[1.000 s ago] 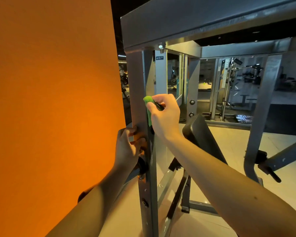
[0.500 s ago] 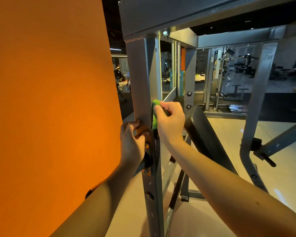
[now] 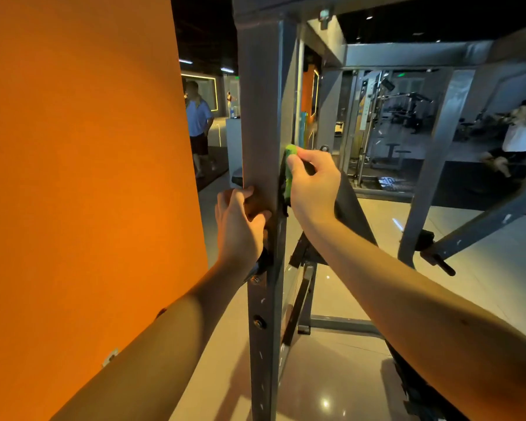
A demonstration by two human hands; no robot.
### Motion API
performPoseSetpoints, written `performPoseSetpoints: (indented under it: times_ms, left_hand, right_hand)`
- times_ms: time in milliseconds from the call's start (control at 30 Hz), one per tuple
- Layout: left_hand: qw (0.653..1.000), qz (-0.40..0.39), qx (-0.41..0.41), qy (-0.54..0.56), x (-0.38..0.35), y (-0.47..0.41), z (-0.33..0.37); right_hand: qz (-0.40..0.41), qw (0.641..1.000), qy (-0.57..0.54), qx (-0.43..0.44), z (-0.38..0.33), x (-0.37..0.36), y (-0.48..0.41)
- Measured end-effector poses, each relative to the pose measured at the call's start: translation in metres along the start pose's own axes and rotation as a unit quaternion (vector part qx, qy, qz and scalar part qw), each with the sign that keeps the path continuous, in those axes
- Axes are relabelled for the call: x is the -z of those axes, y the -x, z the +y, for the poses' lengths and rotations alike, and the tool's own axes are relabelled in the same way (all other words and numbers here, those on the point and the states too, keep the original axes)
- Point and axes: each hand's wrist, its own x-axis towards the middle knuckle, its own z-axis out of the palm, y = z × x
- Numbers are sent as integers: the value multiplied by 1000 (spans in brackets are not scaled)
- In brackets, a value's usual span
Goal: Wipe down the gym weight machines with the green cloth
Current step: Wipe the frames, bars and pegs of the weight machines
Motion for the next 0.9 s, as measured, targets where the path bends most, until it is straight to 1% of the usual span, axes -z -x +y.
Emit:
performPoseSetpoints:
  times_ms: [67,100,133,233,267,333,433,500,567,667,767,833,900]
  left_hand:
    - [1000,7,4,-3,-3,4,-1]
    - [1000,11,7,-6,-4,7,0]
    - [1000,15,11,-9,-6,9,1]
    - [999,22,38,-18,-8,18,3]
    - [998,25,47,-22,-8,21,4]
    - [997,31,59,-24,-7,24,7]
    - [996,31,77,-23,-7,26,9]
    - [997,32,76,-12,-7,26,8]
    - [997,35,68,-2,-7,26,7]
    - [997,38,70,10,-8,25,6]
    - [997,38,68,11,-7,26,8]
    - [998,35,58,-3,-8,26,7]
    - [998,35,54,-16,-8,26,5]
  right_hand:
    - [-5,999,19,44,19,2,16]
    - [-14,998,31,56,37,5,32]
    - [-32,997,46,50,58,9,51]
    - [-95,991,86,-46,101,22,96]
    - [-103,989,90,-61,102,24,96]
    - [-104,991,80,-36,89,24,78]
    - [-60,998,23,13,50,19,44]
    - [-39,998,8,39,44,14,43]
    - [-68,995,35,61,62,14,63]
    - [-148,986,70,39,93,26,97]
    - [-178,980,86,33,87,32,83]
    - [-159,984,55,63,66,31,61]
    - [-114,989,4,90,46,25,43]
